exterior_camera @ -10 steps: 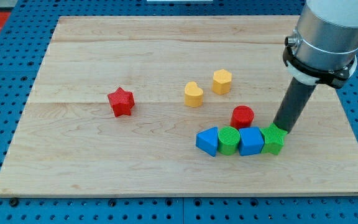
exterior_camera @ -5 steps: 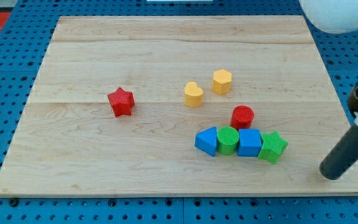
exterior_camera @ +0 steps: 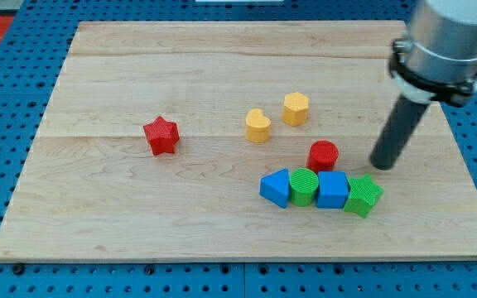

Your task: Push the red circle below yellow heart

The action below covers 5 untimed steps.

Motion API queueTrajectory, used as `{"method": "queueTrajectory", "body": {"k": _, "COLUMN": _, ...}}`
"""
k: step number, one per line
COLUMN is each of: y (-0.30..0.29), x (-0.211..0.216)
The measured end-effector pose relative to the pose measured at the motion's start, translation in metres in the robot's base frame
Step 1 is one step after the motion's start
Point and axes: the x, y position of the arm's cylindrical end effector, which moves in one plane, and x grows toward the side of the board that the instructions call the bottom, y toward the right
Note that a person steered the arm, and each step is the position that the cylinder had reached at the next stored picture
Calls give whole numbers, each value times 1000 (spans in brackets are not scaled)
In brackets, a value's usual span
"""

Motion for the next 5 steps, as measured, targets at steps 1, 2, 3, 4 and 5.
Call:
{"method": "queueTrajectory", "body": {"k": 1, "y": -45, "x": 1}}
{"method": "queueTrajectory", "body": {"k": 2, "y": -94, "x": 1}}
{"method": "queueTrajectory", "body": {"k": 3, "y": -141, "x": -3}}
{"method": "queueTrajectory", "body": {"k": 4, "y": -160, "x": -27}}
{"method": "queueTrajectory", "body": {"k": 5, "y": -161, "x": -48}}
